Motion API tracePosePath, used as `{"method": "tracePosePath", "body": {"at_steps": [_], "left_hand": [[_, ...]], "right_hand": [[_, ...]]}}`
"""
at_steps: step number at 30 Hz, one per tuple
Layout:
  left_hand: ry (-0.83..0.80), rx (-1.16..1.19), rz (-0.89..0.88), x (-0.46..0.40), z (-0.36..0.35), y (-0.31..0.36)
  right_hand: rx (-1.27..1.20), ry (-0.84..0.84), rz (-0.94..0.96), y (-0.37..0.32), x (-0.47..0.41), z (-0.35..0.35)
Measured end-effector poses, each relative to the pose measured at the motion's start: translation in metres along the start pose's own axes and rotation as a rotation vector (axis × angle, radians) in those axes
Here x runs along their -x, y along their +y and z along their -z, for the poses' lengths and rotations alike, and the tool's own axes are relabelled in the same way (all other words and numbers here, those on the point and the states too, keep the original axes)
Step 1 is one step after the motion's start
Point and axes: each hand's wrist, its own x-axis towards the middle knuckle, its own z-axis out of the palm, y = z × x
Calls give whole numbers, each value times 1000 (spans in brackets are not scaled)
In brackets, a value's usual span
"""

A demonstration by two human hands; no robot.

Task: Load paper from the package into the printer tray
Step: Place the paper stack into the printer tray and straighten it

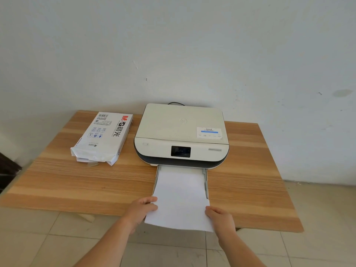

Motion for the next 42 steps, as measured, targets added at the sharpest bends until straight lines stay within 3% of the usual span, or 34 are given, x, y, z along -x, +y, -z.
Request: {"method": "tracePosePath", "body": {"at_steps": [19,42], "left_hand": [[-46,-89,39,-22,-5,2],[85,-232,88,-77,-14,9]], "right_hand": [[-58,-51,-77,6,-20,-6],[108,-74,-40,3,-50,-20]]}}
